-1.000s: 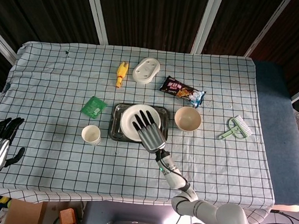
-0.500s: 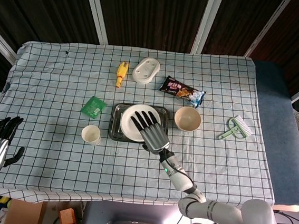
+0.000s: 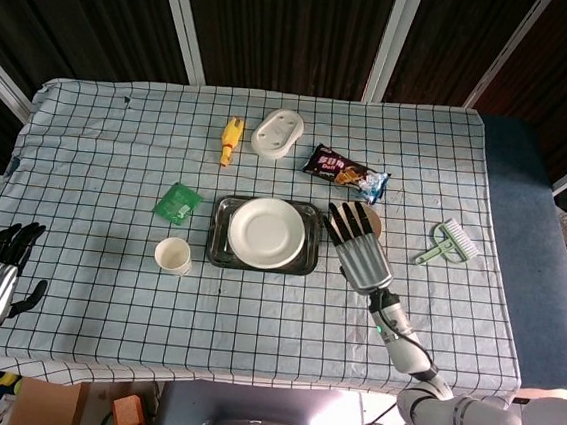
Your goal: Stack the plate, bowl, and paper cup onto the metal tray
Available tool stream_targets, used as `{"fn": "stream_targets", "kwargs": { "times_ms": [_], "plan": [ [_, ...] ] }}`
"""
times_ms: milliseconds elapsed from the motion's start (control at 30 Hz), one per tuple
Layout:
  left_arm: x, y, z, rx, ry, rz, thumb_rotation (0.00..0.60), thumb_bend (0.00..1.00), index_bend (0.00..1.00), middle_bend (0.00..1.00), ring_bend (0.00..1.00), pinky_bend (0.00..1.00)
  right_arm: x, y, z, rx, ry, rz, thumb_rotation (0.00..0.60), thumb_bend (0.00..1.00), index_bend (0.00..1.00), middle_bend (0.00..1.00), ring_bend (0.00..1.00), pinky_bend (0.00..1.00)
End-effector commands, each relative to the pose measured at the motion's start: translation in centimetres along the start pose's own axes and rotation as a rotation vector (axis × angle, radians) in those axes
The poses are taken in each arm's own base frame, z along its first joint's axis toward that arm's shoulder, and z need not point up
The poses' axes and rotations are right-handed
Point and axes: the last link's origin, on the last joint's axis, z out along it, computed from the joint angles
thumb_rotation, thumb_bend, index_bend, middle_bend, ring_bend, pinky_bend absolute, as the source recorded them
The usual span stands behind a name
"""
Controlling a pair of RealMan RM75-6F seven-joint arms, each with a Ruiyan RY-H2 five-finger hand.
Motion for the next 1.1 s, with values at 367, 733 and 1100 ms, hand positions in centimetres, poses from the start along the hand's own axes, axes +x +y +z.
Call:
{"fn": "stream_targets", "kwargs": {
  "times_ms": [367, 733, 1100],
  "plan": [
    [-0.1, 0.0, 0.9, 0.003, -0.008, -0.002, 0.6, 0.36, 0.0, 0.06, 0.05, 0.13, -6.0, 3.9, -0.1, -0.108, -0.178, 0.098, 0.6, 0.14, 0.29, 0.01, 0.0, 0.03],
    [0.0, -0.2, 0.8, 0.008, -0.009, -0.005, 0.6, 0.36, 0.0, 0.06, 0.05, 0.13, -6.6, 2.9, 2.1, -0.112, -0.123, 0.124, 0.6, 0.33, 0.53, 0.04, 0.0, 0.03],
    [0.1, -0.3, 0.6, 0.011, -0.004, -0.01, 0.6, 0.36, 0.0, 0.06, 0.05, 0.13, -6.0, 2.3, 3.0, -0.101, -0.059, 0.11, 0.6, 0.5, 0.59, 0.06, 0.0, 0.03]
  ]
}}
